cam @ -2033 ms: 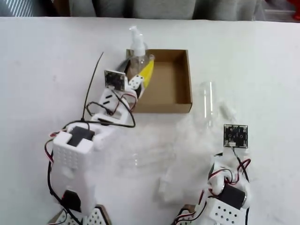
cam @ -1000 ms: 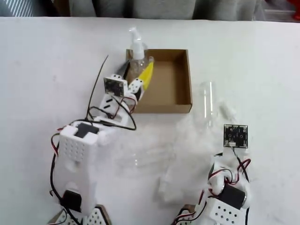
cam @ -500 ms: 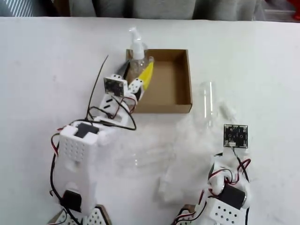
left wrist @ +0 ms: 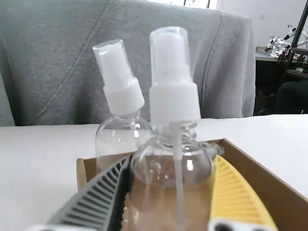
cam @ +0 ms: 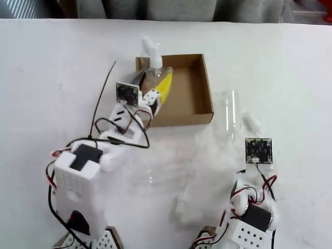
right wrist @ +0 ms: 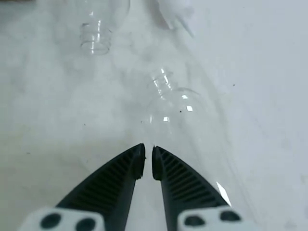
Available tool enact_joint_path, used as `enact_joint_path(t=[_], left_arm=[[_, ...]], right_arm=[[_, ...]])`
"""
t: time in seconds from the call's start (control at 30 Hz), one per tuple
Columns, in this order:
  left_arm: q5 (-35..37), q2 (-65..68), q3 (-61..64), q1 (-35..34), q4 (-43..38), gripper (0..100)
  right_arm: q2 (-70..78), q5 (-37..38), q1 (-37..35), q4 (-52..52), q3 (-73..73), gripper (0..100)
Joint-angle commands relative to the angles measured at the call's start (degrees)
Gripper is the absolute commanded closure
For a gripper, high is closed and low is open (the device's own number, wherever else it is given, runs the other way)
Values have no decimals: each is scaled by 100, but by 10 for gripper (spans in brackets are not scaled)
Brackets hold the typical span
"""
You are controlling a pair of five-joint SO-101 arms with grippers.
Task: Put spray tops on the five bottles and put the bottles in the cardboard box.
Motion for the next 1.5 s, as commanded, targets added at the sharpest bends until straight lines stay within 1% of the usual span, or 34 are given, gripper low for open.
enact_joint_path(t=[0.0,0.27,0.33,0.47,0.53,0.73,1.27,1.47], left_arm=[[35,-418,-176,-13,62,816],[18,-462,-237,-145,35,804],[18,-462,-237,-145,35,749],[35,-453,-237,-119,79,557],[35,-453,-237,-101,167,511],[44,-453,-413,-215,167,529],[26,-470,-369,-242,185,526],[35,-1007,62,-198,202,527]], right_arm=[[-48,53,13,57,-18,981],[-48,53,13,57,-18,981],[-48,53,13,57,-18,981],[-48,53,13,57,-18,981],[-48,53,13,57,-18,981],[-48,53,13,57,-9,981],[-48,62,4,57,-9,981],[-48,62,4,57,-9,981]])
